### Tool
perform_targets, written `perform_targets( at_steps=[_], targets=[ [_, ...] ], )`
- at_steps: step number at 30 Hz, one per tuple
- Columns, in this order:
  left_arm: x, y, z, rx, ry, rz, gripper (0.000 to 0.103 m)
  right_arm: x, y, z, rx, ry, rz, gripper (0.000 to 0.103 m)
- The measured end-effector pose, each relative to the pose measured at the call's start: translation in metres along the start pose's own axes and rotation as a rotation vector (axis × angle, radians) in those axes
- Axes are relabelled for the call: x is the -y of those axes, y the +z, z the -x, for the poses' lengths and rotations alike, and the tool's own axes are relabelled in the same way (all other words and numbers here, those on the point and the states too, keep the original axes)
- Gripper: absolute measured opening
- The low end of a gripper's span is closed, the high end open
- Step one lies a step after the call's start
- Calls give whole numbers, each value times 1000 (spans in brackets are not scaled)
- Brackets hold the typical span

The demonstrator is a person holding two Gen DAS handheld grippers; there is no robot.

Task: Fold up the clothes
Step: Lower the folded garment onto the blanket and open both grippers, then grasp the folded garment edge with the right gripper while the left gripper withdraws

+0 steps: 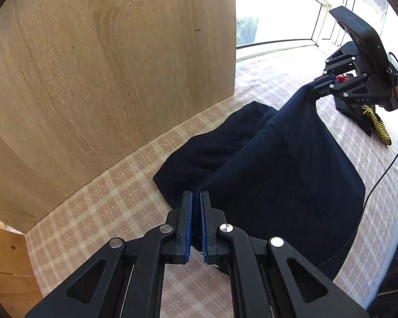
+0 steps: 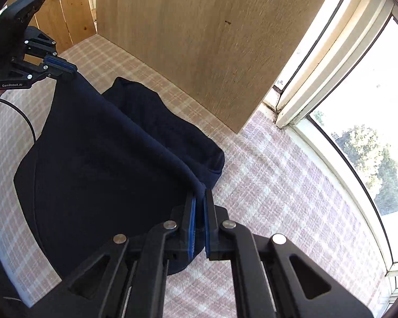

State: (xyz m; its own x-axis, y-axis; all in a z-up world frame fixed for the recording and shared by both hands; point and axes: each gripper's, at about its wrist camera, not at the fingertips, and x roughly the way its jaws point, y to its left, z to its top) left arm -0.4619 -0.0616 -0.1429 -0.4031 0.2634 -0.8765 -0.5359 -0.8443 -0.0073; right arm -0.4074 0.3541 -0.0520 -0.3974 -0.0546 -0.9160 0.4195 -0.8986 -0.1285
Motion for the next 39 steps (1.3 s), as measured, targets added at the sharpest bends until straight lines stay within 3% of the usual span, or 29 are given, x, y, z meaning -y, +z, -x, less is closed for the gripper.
perform_targets(
  at_steps=[5, 7, 9, 12, 15, 21, 22, 28, 30, 32, 38, 39],
  targets=[
    [-37, 20, -53, -67, -56, 23, 7, 33, 22, -56, -54, 74, -43, 5],
    [-42, 17, -71, -112, -73, 38, 12, 37, 23, -76, -99, 93, -44, 12],
    [-48, 15, -77, -116, -77, 59, 33, 39, 22, -77, -94, 82, -58, 23],
    [-57, 13, -75, -101, -79, 99, 47, 50, 19, -65, -77, 37, -86, 43],
    [-62, 4, -57, -79, -33, 110, 48, 64, 9, -45, -64, 1, -138, 44],
    [-12, -16, -16, -30, -49, 24, 48, 60, -47, -4, -10, 149, -350, 44],
    [-1, -16, -12, -26, -75, 14, 48, 58, -60, -3, 2, 209, -398, 44],
    [60, -4, -5, -31, -241, 13, 51, 18, -95, -36, -6, 366, -487, 44],
    [79, 2, -10, -43, -263, 3, 57, 10, -99, -47, -14, 420, -518, 44],
    [97, 5, -19, -67, -222, -34, 59, 3, -99, -51, -15, 410, -513, 44],
    [109, -12, -70, -261, -76, -47, 59, -10, -92, -50, 20, 425, -487, 44],
    [109, -13, -73, -257, -73, -47, 62, -10, -93, -50, 20, 437, -489, 44]
  ],
)
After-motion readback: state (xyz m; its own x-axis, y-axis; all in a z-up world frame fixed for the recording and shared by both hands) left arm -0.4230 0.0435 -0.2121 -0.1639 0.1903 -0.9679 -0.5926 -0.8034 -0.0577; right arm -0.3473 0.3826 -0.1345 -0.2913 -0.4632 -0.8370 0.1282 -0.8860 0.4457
